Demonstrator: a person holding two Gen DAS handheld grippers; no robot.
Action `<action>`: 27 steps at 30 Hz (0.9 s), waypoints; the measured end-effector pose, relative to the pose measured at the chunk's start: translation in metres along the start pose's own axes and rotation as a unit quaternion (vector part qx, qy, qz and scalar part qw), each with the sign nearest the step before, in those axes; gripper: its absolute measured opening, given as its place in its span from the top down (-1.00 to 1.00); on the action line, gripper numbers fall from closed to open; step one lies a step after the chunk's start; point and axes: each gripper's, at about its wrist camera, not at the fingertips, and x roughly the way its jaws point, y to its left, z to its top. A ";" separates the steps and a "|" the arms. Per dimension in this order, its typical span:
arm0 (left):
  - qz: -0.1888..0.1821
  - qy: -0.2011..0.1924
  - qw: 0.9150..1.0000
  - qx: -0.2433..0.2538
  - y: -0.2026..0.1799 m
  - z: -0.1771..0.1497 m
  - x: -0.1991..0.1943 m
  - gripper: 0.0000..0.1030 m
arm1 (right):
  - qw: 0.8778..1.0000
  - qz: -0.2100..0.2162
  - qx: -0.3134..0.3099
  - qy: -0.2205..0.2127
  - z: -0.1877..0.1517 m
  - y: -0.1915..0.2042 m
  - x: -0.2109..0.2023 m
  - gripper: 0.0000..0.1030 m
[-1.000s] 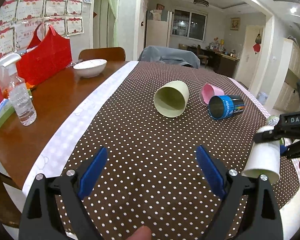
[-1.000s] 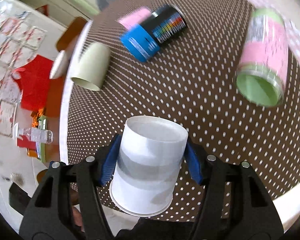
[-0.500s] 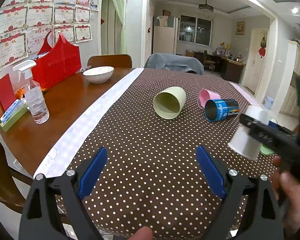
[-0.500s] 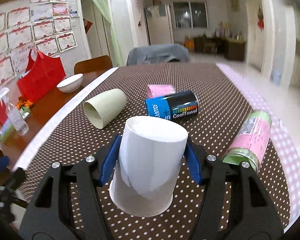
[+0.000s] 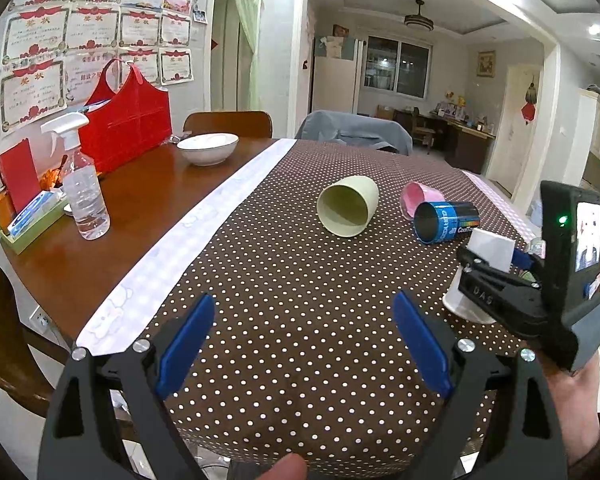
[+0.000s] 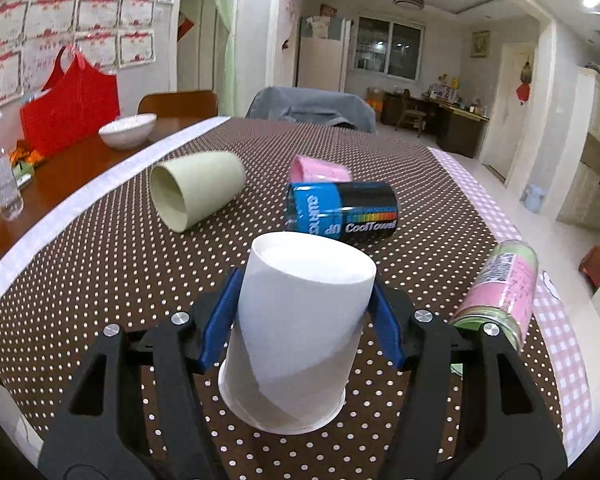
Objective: Flip cup upside down
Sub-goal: 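Set the white cup rim-down on the cloth and open the right tool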
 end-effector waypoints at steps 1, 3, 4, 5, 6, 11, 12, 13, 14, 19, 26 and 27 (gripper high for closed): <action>0.000 0.001 1.000 0.000 0.000 0.000 0.001 -0.73 | 1.000 0.001 -0.001 0.004 -0.001 0.000 0.000 -0.18; -0.001 0.001 1.000 0.001 0.000 0.000 0.001 -0.73 | 1.000 0.007 -0.001 0.014 -0.004 0.000 0.000 -0.18; -0.001 0.000 1.000 0.002 -0.001 0.000 0.001 -0.73 | 1.000 0.007 -0.002 0.014 -0.005 0.000 -0.001 -0.19; -0.001 -0.001 1.000 0.003 -0.002 0.000 0.000 -0.73 | 1.000 0.012 0.001 0.015 -0.006 -0.001 -0.004 -0.19; -0.002 -0.001 1.000 0.004 -0.003 0.000 0.000 -0.73 | 1.000 0.018 0.005 0.016 -0.007 -0.003 -0.006 -0.22; -0.001 -0.002 1.000 0.010 -0.008 0.000 -0.003 -0.73 | 0.998 0.054 0.037 0.003 -0.009 -0.015 -0.024 -0.83; -0.001 -0.002 1.000 0.011 -0.009 0.000 -0.004 -0.73 | 0.997 0.067 0.047 0.004 -0.009 -0.019 -0.027 -0.88; -0.001 -0.003 1.000 0.011 -0.010 0.000 -0.005 -0.73 | 0.996 0.076 0.055 0.005 -0.009 -0.022 -0.031 -0.88; -0.002 -0.003 1.000 0.012 -0.012 0.000 -0.006 -0.73 | 0.995 0.085 0.061 0.004 -0.009 -0.024 -0.035 -0.88; -0.004 -0.011 1.000 0.022 -0.018 0.002 -0.016 -0.73 | 0.987 0.121 0.102 0.004 -0.002 -0.037 -0.055 -0.88; 0.000 -0.039 0.998 0.054 -0.037 0.008 -0.037 -0.73 | 0.974 0.163 0.156 0.008 0.010 -0.054 -0.087 -0.88; 0.001 -0.046 0.997 0.062 -0.041 0.009 -0.041 -0.73 | 0.973 0.165 0.159 0.008 0.011 -0.056 -0.091 -0.88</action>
